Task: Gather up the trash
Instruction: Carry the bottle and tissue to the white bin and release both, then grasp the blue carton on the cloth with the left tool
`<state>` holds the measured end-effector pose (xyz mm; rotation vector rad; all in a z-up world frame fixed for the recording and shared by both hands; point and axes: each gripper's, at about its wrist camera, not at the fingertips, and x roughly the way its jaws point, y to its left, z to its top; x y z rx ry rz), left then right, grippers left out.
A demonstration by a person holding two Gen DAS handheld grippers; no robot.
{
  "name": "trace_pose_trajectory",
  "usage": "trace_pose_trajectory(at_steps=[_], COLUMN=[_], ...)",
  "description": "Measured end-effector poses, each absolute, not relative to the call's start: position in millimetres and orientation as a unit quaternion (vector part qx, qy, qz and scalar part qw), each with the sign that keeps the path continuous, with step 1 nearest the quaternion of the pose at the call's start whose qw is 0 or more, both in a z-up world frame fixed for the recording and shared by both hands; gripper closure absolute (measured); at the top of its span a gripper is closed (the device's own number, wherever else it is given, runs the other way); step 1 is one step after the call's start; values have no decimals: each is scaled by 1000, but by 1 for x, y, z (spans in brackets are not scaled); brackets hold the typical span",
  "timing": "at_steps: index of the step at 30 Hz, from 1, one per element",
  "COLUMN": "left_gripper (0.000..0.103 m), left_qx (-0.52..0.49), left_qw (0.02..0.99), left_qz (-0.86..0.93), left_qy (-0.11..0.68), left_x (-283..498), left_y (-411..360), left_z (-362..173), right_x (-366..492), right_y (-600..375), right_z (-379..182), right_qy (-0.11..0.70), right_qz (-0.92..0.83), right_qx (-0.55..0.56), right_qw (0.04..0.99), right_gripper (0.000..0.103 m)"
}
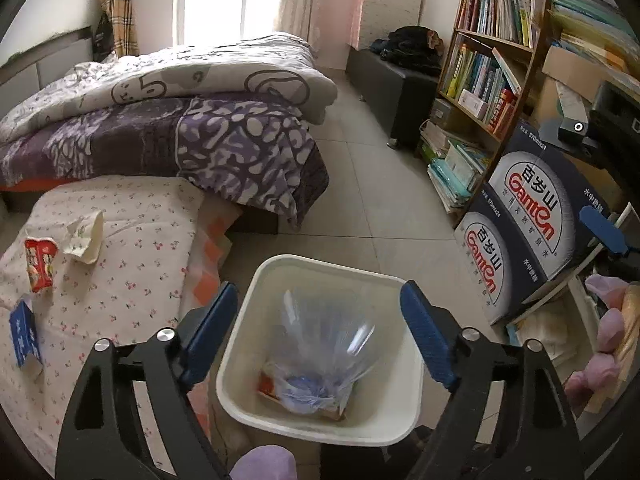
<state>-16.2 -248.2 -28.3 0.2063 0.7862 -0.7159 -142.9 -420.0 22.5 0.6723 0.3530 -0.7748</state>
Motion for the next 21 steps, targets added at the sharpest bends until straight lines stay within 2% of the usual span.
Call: trace_pose_trajectory(at_steps=[10,21], left_gripper=[18,12], left_qx=[130,153], left_qw=[869,883], left_qz=[-296,-161], left_qy=[374,413], left_x=[0,59], left_y=[-212,-116], left_z=[-43,-73], right_x=[-109,-49], right_y=[-391,-327], right_z=[19,10], right_qy=[205,265], right_qz=[-337,-279], right_qx=[294,233], right_qw=[870,893], right_gripper=[9,9])
